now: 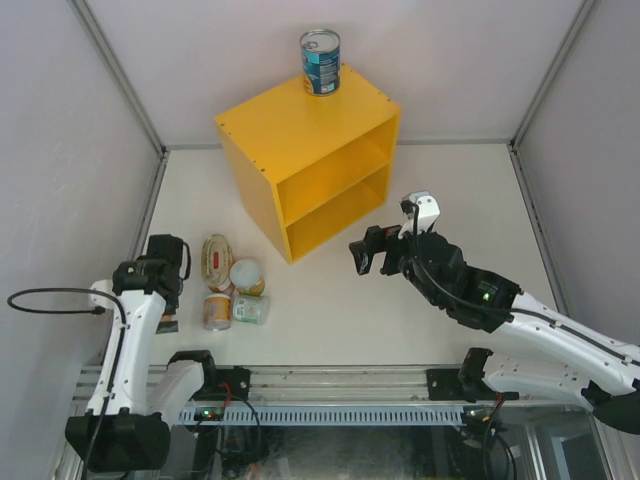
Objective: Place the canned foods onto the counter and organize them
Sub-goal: Pick up the canned food from the center of the board.
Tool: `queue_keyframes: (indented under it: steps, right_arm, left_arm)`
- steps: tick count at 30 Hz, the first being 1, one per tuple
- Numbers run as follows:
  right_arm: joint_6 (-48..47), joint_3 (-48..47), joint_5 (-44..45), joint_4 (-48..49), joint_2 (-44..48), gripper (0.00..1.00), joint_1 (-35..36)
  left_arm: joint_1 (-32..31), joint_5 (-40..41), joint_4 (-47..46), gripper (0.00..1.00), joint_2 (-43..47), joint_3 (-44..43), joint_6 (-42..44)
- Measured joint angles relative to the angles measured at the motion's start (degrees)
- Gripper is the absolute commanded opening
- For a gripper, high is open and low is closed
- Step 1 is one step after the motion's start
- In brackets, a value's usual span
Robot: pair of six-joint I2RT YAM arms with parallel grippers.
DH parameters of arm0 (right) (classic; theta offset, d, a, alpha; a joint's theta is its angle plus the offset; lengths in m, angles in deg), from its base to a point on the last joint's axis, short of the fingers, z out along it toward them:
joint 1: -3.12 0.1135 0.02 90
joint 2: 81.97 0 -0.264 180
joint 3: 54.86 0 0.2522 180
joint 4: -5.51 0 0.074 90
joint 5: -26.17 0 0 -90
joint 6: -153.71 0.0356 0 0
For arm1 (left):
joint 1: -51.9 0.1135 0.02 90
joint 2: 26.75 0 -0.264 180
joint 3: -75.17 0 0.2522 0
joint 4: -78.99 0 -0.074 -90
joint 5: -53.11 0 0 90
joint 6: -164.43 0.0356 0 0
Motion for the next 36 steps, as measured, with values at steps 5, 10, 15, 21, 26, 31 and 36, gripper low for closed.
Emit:
queue_keyframes:
  steps: [5, 10, 15, 21, 26, 31, 36]
  right_arm:
    - [0.46, -0.48, -0.76, -0.26, -1.07, 0.99, 0.15]
    - [0.92, -2.01, -0.44, -0.9, -2.97, 0.99, 2.62]
    - [1.27, -4.26, 1.57, -2.1, -3.41, 0.99, 5.86]
    - [1.36, -7.19, 4.66, -3.65, -4.35, 0.99, 9.14]
    - [1.36, -8.44, 6.19, -4.7, -4.83, 0.99, 10.6]
    - [1.33, -8.46, 7.15, -5.4, -4.83, 0.99, 11.15]
    - [1.09, -8.46, 7.43, -5.4, -4.81, 1.0, 11.21]
  left_arm:
    - [9.05, -0.15, -3.45, 1.0, -0.74, 1.95, 6.34]
    - [16.0, 0.2, -7.65, 1.0, -2.29, 1.95, 15.08]
    - [18.34, 1.99, -12.59, 1.0, -4.74, 1.92, 24.24]
    - [18.34, 2.25, -17.14, 1.0, -5.11, 2.19, 29.75]
    - [18.38, 2.49, -20.26, 1.0, -5.14, 4.09, 32.79]
    - [18.38, 2.4, -22.36, 1.0, -5.9, 4.61, 34.58]
    - [18.38, 2.36, -23.28, 1.0, -7.39, 4.59, 35.82]
